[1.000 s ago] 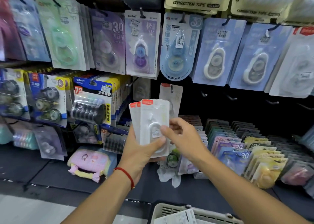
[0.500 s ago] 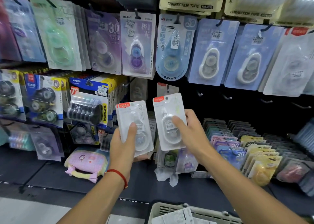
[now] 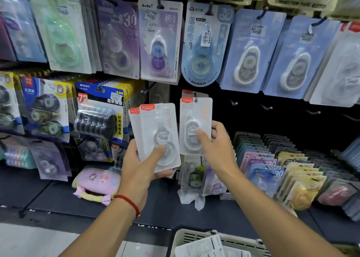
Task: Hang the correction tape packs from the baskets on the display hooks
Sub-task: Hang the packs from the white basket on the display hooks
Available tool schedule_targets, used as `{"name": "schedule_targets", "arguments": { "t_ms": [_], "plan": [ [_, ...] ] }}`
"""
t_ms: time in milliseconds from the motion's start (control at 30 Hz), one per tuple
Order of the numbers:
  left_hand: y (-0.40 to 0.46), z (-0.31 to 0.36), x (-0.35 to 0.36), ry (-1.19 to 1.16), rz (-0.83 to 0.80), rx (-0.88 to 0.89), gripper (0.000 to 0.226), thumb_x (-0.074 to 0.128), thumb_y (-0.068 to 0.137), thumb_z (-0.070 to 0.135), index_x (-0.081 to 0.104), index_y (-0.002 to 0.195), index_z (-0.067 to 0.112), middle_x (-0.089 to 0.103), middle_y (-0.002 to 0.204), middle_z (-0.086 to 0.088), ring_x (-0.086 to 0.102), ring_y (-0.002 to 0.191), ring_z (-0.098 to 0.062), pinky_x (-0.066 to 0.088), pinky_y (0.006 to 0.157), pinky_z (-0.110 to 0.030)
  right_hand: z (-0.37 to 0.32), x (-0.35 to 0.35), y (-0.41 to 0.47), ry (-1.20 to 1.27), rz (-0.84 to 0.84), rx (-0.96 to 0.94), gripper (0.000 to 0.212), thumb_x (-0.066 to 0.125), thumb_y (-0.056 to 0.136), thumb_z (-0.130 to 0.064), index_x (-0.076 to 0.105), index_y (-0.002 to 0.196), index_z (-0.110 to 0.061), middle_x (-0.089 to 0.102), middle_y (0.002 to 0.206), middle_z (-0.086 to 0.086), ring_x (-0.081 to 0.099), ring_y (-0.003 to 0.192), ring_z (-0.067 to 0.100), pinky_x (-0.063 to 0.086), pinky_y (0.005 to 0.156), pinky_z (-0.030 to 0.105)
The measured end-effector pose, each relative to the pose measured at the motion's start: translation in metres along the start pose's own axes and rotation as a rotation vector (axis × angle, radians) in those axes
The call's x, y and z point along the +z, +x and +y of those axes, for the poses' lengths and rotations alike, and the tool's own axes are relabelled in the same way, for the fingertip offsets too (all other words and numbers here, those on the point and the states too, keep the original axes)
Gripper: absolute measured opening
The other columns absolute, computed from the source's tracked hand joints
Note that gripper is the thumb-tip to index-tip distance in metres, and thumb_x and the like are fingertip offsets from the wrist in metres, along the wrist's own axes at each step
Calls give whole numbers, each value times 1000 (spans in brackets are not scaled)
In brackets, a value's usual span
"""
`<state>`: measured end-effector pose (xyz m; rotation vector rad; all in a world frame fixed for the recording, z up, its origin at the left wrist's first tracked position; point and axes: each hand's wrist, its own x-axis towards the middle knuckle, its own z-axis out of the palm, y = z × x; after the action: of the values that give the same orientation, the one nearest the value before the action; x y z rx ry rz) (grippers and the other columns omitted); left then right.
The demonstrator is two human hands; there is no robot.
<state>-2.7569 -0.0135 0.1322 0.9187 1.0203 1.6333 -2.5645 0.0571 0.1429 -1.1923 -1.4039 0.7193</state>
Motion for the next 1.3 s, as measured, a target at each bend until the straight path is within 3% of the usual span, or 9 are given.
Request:
{"name": "schedule_targets", "arguments": {
  "t_ms": [100,267,400,600,733,867,1033,1167,1300],
  "plan": [
    [3,-8,-1,-30,-54,4,49,69,92,-9,63,127,25,78,116,-2,78,100,-26,65,67,-44,13,11,21,-51,17,-11,28,61,105,-30,54,133,-30,69,115,-18,67,106,-2,54,89,27],
    [5,-16,3,-92,-161,-71,50,72,93,-1,61,130,31,78,121,-1,78,106,-27,65,81,-53,11,30,71,-148,126,82,38,59,107,-32,53,142,-17,67,116,-2,66,114,23,44,89,28],
    [3,-19,6,-99,-221,-48,53,78,88,1,61,131,28,77,124,-4,76,110,-27,65,78,-47,14,32,78,-280,58,211,55,55,108,-40,42,153,-13,63,140,16,58,130,39,46,95,37],
    [3,-17,11,-70,-227,17,64,92,75,8,63,129,27,77,122,-3,76,109,-26,65,75,-47,-2,8,21,-63,-134,82,38,43,108,-50,71,119,-27,76,114,-7,72,108,16,58,95,43],
    [1,-15,16,0,-246,13,67,96,72,20,62,130,26,78,119,-2,78,105,-25,64,70,-41,-16,-13,-23,36,-369,19,33,55,105,-52,72,124,-31,77,120,-12,73,111,8,59,89,24],
    [-3,-16,22,48,-269,1,57,91,78,32,64,128,30,79,117,-1,79,100,-25,65,69,-41,-23,-23,-33,16,-285,12,23,61,106,-39,67,126,-29,76,118,-11,73,107,4,56,85,20],
    [3,-17,21,56,-66,-7,22,70,101,25,68,123,29,79,108,4,79,91,-19,64,60,-40,-28,-26,-23,-25,-115,-14,11,61,105,-37,61,115,-34,71,111,-13,68,98,1,52,77,17],
    [6,-16,18,56,48,5,16,69,101,22,68,115,30,79,98,7,79,83,-13,63,55,-39,-29,-15,-7,-19,-53,2,14,61,103,-37,63,114,-30,71,109,-8,69,101,13,56,86,34],
    [7,-14,16,65,101,23,18,69,101,20,68,115,29,77,100,8,78,82,-13,62,53,-38,-30,-4,3,14,-33,23,20,61,101,-41,65,117,-30,72,111,-10,70,102,10,57,87,35]
  ]
}}
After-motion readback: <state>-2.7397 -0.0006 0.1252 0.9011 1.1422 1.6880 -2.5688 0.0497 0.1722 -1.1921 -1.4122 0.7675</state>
